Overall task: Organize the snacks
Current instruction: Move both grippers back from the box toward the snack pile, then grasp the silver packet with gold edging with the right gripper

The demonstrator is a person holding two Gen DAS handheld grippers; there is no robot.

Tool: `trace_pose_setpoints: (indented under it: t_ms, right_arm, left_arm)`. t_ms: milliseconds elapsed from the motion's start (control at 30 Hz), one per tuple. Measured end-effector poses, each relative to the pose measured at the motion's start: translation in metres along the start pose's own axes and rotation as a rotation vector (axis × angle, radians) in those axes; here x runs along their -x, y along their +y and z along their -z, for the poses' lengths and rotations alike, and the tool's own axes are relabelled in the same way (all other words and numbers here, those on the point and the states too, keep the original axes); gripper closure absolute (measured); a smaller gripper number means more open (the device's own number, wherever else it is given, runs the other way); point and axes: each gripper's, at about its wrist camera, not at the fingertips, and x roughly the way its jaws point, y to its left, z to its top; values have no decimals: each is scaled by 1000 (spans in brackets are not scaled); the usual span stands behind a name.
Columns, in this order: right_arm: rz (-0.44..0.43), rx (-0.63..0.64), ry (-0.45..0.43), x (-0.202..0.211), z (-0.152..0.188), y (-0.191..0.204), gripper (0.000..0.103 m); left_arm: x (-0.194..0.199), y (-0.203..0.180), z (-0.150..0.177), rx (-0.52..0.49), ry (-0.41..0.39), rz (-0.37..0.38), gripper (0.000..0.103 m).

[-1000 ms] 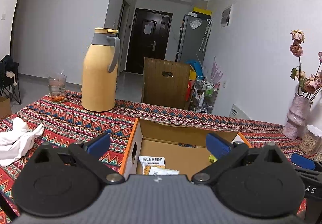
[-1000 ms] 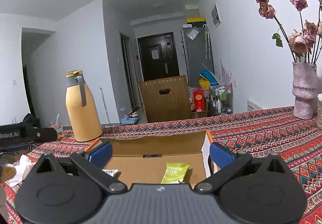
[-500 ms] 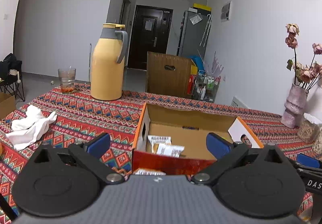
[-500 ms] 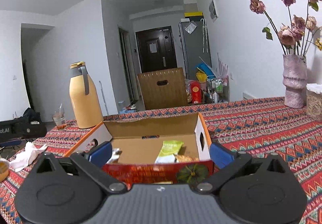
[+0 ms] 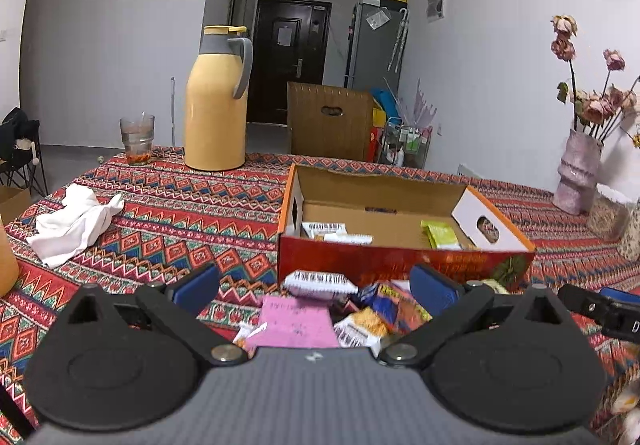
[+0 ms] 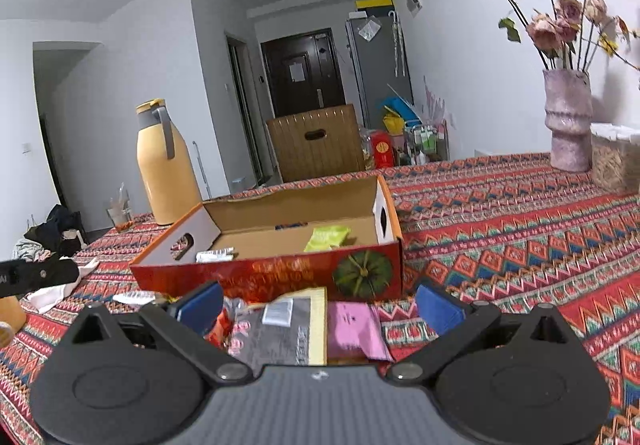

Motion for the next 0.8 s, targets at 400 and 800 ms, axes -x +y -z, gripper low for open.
trace_pose_setpoints:
  t_ms: [400,800]
  right_arm:
    - [23,-33,41,17,29,-20,0]
    - [15,-23,53,11,36,-19,0]
  left_arm:
    - [11,30,41,13,59,-21,0]
    - [2,34,48,27,87,-25,0]
